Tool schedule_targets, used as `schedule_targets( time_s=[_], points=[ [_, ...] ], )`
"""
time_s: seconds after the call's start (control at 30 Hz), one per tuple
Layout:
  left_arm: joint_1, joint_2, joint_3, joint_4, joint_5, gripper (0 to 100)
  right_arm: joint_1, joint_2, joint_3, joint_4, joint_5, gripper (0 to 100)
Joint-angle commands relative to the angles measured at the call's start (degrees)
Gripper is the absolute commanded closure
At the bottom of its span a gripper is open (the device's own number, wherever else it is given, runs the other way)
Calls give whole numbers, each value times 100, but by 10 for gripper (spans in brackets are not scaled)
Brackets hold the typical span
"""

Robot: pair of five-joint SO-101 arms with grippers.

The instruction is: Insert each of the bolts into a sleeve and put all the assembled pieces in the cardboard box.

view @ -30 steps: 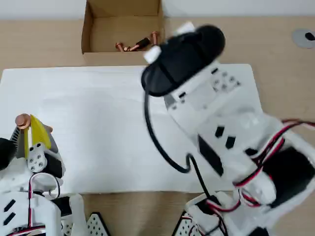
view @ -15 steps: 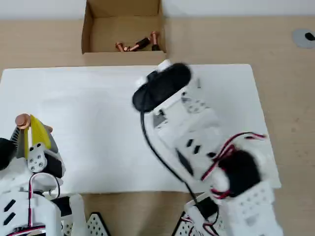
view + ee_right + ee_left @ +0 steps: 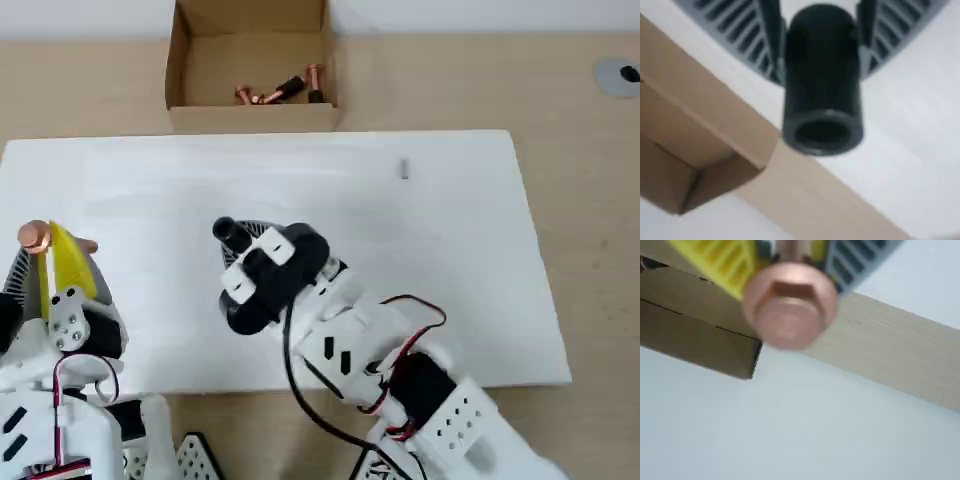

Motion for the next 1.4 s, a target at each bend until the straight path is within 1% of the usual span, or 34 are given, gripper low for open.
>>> schedule_targets(
  time_s=[0.0, 0.07, 0.13, 0.2, 0.27, 0.33, 0.53, 0.7, 0.83, 0.93, 1.0, 1.37],
  points=[
    [800, -13, -149, -158, -26, 993, -101, -163, 48, -325, -484, 988],
    [1442, -13, -167, -246, -26, 993, -101, -163, 189, -360, -756, 988],
    [2031, -13, -132, -510, -44, 994, -101, -171, 365, -360, -888, 988],
    [2418, -4, -132, -800, -220, 994, -101, -189, 523, -360, -905, 988],
    [2708, 84, -176, -1020, -730, 994, -110, -207, 637, -360, -905, 988],
    [2954, 268, -193, -1108, -1037, 994, -110, -207, 681, -360, -905, 988],
    [3604, 901, -554, -1099, -1037, 994, -110, -207, 725, -554, -905, 988],
    [3727, 1235, -615, -1108, -1037, 994, -110, -207, 831, -1046, -905, 988],
    [3710, 1297, -598, -1099, -1011, 994, -110, -215, 822, -1073, -905, 988],
    [3710, 1305, -589, -1099, -712, 994, -110, -215, 822, -1073, -905, 988],
    [3701, 1314, -580, -1099, -651, 994, -110, -215, 804, -1073, -905, 988],
    [3692, 1323, -571, -1143, -677, 994, -110, -215, 769, -1081, -905, 988]
  ],
)
